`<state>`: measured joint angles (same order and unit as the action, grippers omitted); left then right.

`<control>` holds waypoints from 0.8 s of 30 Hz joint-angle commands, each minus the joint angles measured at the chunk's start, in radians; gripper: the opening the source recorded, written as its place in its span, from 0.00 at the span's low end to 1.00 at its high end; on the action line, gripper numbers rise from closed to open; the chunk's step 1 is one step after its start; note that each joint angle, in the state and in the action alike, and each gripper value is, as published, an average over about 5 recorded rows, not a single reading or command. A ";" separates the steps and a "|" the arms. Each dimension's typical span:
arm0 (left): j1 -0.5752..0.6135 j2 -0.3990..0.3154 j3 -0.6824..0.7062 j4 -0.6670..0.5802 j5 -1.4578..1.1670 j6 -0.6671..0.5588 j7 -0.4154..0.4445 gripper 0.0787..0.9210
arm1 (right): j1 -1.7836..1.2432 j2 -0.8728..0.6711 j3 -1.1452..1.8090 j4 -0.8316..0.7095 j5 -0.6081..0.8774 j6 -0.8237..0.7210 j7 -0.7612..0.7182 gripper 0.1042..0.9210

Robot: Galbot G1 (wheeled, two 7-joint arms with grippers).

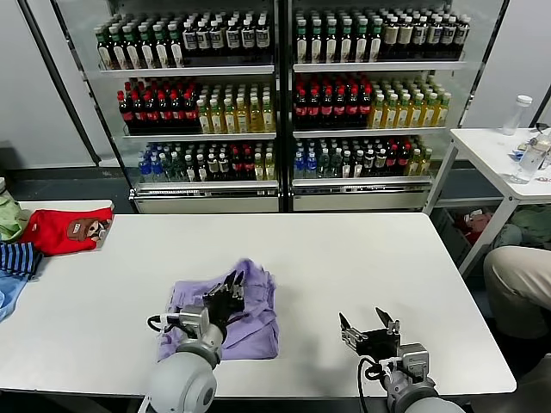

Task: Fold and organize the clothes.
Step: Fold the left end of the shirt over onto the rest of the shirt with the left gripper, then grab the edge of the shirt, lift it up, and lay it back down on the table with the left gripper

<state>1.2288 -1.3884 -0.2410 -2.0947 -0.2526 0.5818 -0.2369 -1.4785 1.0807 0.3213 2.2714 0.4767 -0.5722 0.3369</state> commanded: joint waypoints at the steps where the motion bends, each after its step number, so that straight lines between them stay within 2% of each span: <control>1: 0.119 0.105 -0.195 -0.214 0.013 -0.001 -0.006 0.39 | 0.005 -0.006 0.002 -0.004 0.005 0.002 -0.005 0.88; 4: 0.238 0.183 -0.394 -0.172 -0.024 -0.003 0.003 0.49 | 0.013 -0.008 0.001 -0.010 0.011 0.004 -0.009 0.88; 7: 0.290 0.216 -0.483 -0.071 -0.072 -0.003 0.012 0.59 | 0.029 -0.008 -0.013 -0.024 0.013 0.007 -0.012 0.88; 12: 0.282 0.184 -0.445 0.047 -0.098 -0.001 0.070 0.76 | 0.051 -0.009 -0.036 -0.039 0.013 0.009 -0.013 0.88; 16: 0.252 0.154 -0.408 0.088 -0.121 0.000 0.107 0.86 | 0.043 -0.017 -0.026 -0.034 0.014 0.010 -0.014 0.88; 24: 0.189 0.111 -0.355 0.147 -0.182 -0.016 0.142 0.88 | 0.039 -0.014 -0.019 -0.034 0.016 0.012 -0.015 0.88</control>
<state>1.4294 -1.2662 -0.5792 -2.0386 -0.3702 0.5763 -0.1423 -1.4461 1.0664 0.3063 2.2423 0.4922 -0.5616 0.3229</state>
